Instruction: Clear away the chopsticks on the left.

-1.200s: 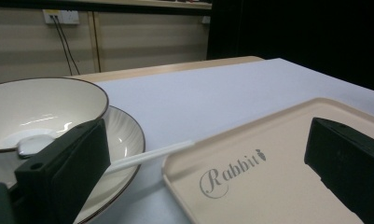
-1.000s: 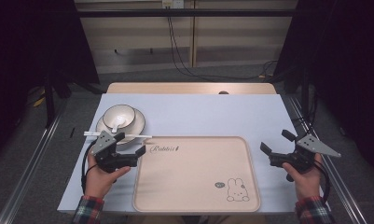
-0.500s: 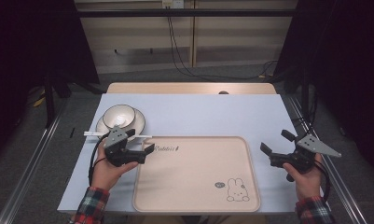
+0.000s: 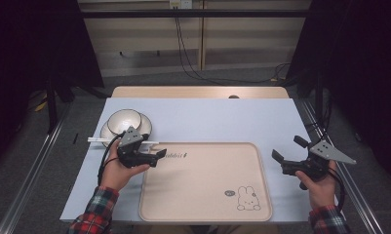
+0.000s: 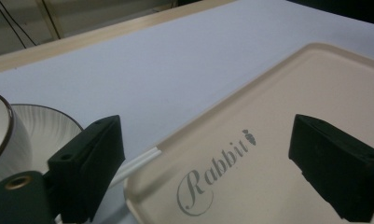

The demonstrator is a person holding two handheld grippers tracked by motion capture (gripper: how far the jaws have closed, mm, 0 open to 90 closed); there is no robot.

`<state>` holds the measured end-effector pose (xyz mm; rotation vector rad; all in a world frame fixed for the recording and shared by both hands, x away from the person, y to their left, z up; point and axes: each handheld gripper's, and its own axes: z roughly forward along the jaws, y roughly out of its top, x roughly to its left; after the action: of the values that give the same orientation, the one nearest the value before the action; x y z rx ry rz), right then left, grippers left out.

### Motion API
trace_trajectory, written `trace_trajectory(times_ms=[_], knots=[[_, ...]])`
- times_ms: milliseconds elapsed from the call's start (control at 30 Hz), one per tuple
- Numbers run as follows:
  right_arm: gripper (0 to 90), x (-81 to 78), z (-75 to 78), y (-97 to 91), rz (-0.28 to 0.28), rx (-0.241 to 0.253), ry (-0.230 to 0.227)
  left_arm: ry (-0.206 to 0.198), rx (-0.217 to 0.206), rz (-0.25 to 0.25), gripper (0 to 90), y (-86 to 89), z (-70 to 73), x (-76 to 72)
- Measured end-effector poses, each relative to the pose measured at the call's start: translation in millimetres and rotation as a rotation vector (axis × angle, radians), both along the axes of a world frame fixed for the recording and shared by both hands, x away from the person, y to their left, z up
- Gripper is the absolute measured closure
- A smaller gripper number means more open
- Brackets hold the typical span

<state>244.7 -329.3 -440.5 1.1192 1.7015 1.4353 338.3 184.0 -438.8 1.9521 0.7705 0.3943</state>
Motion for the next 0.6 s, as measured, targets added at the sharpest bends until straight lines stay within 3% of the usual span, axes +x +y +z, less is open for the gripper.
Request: trace_trajectory(times_ms=[100,400,533,600], knots=[[0.0,-0.2,0.2,0.6,0.003,-0.002,0.000,0.011,0.027,-0.005,13.5,-0.3,-0.7,3.0],[0.0,-1.3,1.4,0.5,0.000,0.010,-0.003,0.031,0.046,-0.011,17.2,-3.0,1.5,8.3],[0.0,-1.5,1.3,1.2,0.012,0.000,-0.011,0.033,0.095,-0.033,21.6,-4.1,2.8,11.4],[0.0,-1.5,1.2,1.1,0.019,-0.007,-0.011,0.033,0.098,-0.035,23.4,-4.7,2.7,11.7]])
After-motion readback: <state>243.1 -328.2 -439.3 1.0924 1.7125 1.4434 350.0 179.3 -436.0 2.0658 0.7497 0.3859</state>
